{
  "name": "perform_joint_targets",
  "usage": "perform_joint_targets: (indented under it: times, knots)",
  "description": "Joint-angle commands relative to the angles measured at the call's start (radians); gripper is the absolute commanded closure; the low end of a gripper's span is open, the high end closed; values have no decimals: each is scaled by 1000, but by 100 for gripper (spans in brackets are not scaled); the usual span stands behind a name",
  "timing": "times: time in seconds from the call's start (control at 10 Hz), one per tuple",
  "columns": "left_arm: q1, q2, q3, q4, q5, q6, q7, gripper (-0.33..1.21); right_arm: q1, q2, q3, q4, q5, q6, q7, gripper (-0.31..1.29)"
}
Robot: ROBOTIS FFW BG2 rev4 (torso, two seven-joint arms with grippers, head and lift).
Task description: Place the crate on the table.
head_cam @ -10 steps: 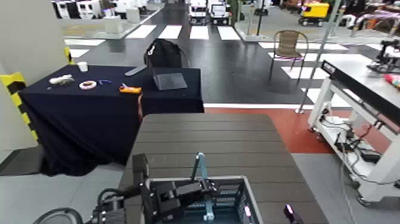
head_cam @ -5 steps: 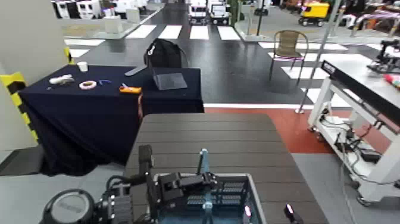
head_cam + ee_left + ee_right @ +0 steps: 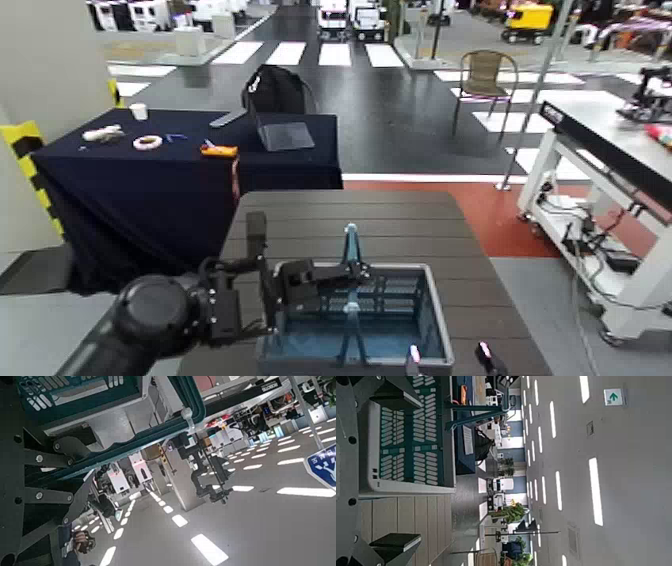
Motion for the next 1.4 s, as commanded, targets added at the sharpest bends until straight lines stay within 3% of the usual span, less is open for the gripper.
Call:
perform_joint_targets:
  times: [0.1,0.4,1.0,1.4]
  knots:
    - [-101,-32,-65,128,-95,-67,-86,119,0,-1,1,1,-1,-2,0,13]
    - [-211,-72,-132,312,-171,-152,-196,119,-3,-2,5,1,-4,-4,0,13]
    - [-351,-137,-169,574,-288,-265,-278,119,-19,-10,27,6,-20,-2,1,13]
    - [-379,-151,-167,644,-288,-272,-276,119,-26,-13,38,11,-24,-2,5,13]
